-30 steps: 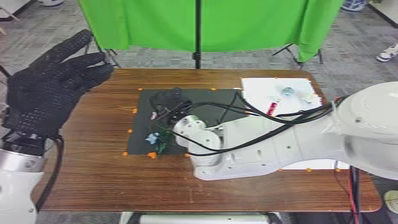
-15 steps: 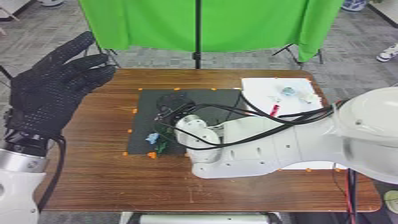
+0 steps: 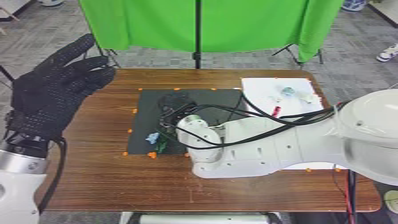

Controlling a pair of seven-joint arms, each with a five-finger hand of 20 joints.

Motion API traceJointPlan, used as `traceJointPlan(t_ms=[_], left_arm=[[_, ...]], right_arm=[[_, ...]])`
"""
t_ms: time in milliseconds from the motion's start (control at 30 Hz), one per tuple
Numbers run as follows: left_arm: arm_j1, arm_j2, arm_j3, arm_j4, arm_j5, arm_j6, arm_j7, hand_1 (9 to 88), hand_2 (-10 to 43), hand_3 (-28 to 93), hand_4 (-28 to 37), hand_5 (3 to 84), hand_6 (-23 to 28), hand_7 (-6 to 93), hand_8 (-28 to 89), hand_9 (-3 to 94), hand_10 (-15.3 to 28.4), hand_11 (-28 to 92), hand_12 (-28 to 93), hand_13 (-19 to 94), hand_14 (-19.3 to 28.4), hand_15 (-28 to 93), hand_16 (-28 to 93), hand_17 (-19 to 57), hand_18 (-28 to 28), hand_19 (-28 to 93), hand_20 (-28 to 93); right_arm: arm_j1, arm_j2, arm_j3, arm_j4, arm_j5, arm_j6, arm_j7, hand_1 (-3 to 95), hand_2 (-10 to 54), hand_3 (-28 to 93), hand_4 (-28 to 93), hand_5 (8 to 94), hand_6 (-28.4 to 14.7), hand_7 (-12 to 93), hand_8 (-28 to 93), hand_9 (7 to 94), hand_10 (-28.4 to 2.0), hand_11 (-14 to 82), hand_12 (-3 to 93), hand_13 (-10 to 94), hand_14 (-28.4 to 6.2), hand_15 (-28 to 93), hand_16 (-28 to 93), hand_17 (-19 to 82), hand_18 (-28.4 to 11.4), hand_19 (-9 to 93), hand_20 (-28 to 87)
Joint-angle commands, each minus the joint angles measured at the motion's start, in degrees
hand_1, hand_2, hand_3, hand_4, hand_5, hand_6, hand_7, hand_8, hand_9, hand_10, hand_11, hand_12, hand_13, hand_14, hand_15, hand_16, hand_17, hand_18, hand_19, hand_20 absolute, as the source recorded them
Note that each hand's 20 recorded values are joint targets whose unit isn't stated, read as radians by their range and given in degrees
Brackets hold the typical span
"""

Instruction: Arrange flowers

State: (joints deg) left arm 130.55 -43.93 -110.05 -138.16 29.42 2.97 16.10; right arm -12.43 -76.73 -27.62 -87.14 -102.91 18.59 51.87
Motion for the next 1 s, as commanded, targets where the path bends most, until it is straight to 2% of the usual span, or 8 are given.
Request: traceJointPlan(t_ms=[33, 300, 333, 400, 467, 600, 767, 1000], left_arm=[[0.59, 0.09, 0.48, 0.21, -0.42, 0.79, 0.05, 23.9, 7.2, 76, -24.0, 32.9, 7.9, 16.2, -11, 31.2, 21.0, 25, 11, 24, 28.4, 44, -7, -5.4, 28.4, 58, 26], [2.81, -0.96, -0.82, -0.51, -0.34, 1.67, -0.42, 23.9, 7.3, 76, -24.1, 33.0, 7.9, 16.1, -11, 31.2, 21.0, 25, 11, 24, 28.4, 44, -7, -5.4, 28.4, 57, 29], [4.06, -1.26, -1.55, -1.02, -0.36, 2.15, -0.3, 23.9, 7.3, 76, -24.0, 33.0, 7.9, 16.1, -11, 31.2, 21.0, 25, 11, 24, 28.4, 44, -7, -5.3, 28.4, 56, 29], [4.17, -2.05, -1.8, -0.98, -0.29, 1.92, -1.08, 23.9, 7.2, 76, -24.0, 33.1, 7.9, 16.1, -11, 31.2, 21.0, 25, 11, 24, 28.4, 44, -7, -5.3, 28.4, 56, 30], [5.5, -2.63, -2.62, -1.5, -0.27, 2.61, -0.79, 23.9, 7.2, 76, -24.0, 33.1, 8.0, 16.1, -11, 31.2, 21.0, 25, 11, 24, 28.4, 44, -7, -5.3, 28.4, 56, 31], [7.68, -4.49, -3.66, -2.2, -0.16, 3.45, -1.4, 23.8, 7.3, 76, -23.9, 33.1, 7.9, 16.1, -11, 31.2, 21.0, 25, 11, 24, 28.4, 44, -7, -5.2, 28.4, 55, 32], [8.97, -6.54, -3.57, -2.59, -0.04, 3.92, -2.27, 23.9, 7.3, 76, -24.0, 33.1, 8.0, 16.1, -11, 31.2, 20.9, 25, 11, 24, 28.4, 44, -7, -5.1, 28.4, 54, 33], [11.55, -7.9, -3.69, -3.37, 0.1, 5.2, -1.04, 23.5, 7.4, 76, -24.3, 33.0, 7.9, 16.0, -11, 31.1, 20.8, 25, 11, 24, 28.4, 44, -7, -5.0, 28.4, 54, 35]], right_arm=[[1.15, -0.06, -0.14, 0.12, -0.57, 2.95, 1.17, 44.4, -9.5, 64, -28, 72.6, 3.8, 15, -6, 92.7, -6.9, 30.5, 19.2, 82, -4.5, 60, 20, 37, -18.8, 93, 27], [0.94, 1.22, 1.86, -1.6, -1.03, 4.64, 0.55, 42.2, -9.5, 67, -28, 68.9, 3.4, 15, -12, 92.4, -7.1, 30.6, 19.4, 82, -4.6, 60, 20, 38, -19.1, 93, 28], [0.9, 1.54, 2.36, -1.92, -0.49, 4.93, -0.21, 41.7, -9.5, 67, -28, 68.1, 3.1, 15, -13, 92.2, -7.1, 30.6, 19.4, 82, -4.6, 60, 20, 38, -19.2, 93, 28], [0.55, 3.13, 3.92, -2.98, -0.95, 4.61, -0.19, 41.1, -9.5, 67, -28, 67.2, 2.7, 15, -13, 91.7, -7.5, 30.5, 19.4, 82, -4.6, 60, 20, 38, -19.3, 93, 28], [0.45, 4.97, 5.83, -4.27, -0.32, 4.2, -0.69, 39.8, -9.5, 68, -28, 66.0, 2.3, 15, -13, 90.5, -7.9, 30.5, 19.4, 81, -4.9, 60, 20, 38, -19.6, 93, 28], [-2.69, 11.23, 12.75, -8.61, -0.23, 2.2, -0.84, 38.3, -9.5, 68, -28, 63.1, 1.3, 14, -13, 87.3, -8.9, 28.9, 18.3, 79, -5.6, 60, 19, 36, -19.8, 93, 27], [-13.14, 22.14, 28.04, -15.52, -0.55, -0.4, -0.51, 36.5, -9.5, 69, -28, 58.9, 0.1, 13, -12, 83.0, -10.6, 27.3, 17.3, 76, -7.3, 59, 18, 35, -20.6, 92, 25], [-26.04, 35.29, 43.37, -21.42, -0.74, 1.96, 1.83, 35.6, -9.5, 70, -28, 56.6, -1.1, 13, -12, 79.2, -12.2, 25.3, 16.1, 74, -8.8, 58, 17, 34, -21.5, 90, 23]])
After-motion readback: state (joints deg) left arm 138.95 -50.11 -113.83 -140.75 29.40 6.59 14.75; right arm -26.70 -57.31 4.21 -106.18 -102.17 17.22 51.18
